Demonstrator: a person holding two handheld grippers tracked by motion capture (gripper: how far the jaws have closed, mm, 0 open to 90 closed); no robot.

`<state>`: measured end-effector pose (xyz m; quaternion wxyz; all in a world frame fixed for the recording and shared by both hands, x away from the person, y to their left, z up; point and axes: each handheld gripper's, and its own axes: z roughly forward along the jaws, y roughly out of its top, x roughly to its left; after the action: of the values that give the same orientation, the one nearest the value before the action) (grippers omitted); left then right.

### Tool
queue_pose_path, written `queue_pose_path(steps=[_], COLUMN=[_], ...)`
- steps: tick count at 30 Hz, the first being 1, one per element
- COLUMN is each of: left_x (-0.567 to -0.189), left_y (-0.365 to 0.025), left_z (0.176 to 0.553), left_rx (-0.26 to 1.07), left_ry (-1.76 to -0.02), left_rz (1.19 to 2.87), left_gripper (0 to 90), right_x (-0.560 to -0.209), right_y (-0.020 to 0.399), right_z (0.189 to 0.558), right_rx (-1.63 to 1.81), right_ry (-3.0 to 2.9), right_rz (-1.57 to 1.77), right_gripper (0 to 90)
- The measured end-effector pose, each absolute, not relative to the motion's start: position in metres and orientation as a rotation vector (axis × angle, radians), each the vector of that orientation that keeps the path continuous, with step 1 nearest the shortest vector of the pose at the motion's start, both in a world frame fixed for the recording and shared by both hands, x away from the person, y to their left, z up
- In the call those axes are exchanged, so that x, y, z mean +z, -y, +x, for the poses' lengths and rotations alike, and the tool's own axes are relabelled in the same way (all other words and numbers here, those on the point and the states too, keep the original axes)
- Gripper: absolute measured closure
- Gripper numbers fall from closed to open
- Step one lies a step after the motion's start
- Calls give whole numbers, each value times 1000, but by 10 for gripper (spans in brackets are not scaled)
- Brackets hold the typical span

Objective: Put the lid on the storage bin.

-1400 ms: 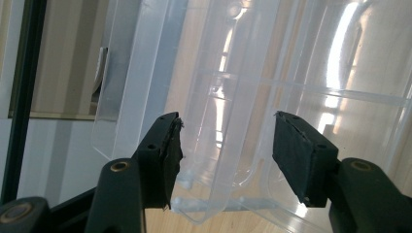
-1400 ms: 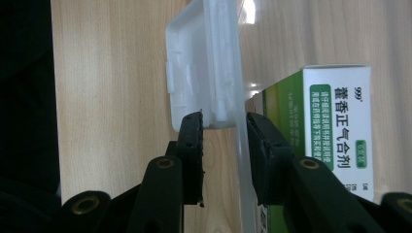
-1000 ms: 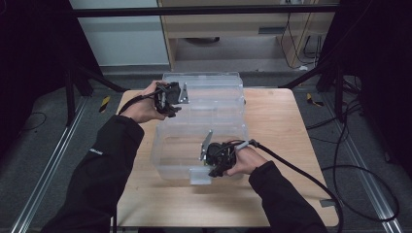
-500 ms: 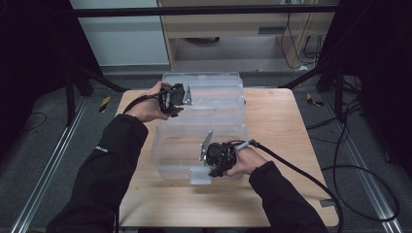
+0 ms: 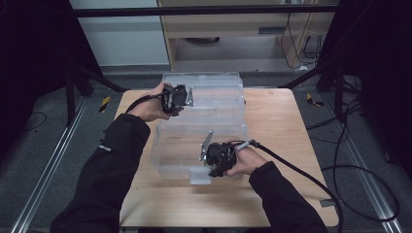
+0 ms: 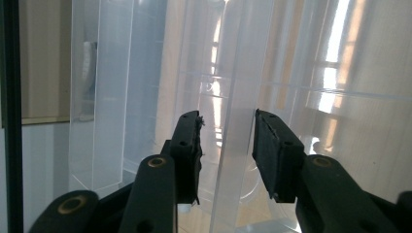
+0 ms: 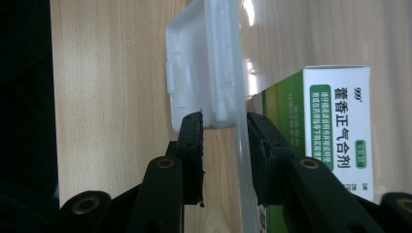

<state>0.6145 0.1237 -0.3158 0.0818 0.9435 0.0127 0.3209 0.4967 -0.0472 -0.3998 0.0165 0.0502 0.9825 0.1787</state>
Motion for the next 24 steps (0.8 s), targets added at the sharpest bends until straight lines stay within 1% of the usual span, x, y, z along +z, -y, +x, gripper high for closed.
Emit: queue_pose_path(steps=[8,14,24], left_x=[-319,-318,-317], left_y=[-120,-119,-117], left_z=[615,614,612], left_rx=[955,954,972], left_ry=[-31,-29,35], left_rz=[2834,2844,2854], left_gripper=[717,732,754], right_x=[-400,-400,-400], right_y=[47,48,48], right_z=[497,496,496], right_rx=[559,567,570], right_ry=[-3053,-3047,-3043], right_rz=[162,165,175], right_gripper=[691,691,692])
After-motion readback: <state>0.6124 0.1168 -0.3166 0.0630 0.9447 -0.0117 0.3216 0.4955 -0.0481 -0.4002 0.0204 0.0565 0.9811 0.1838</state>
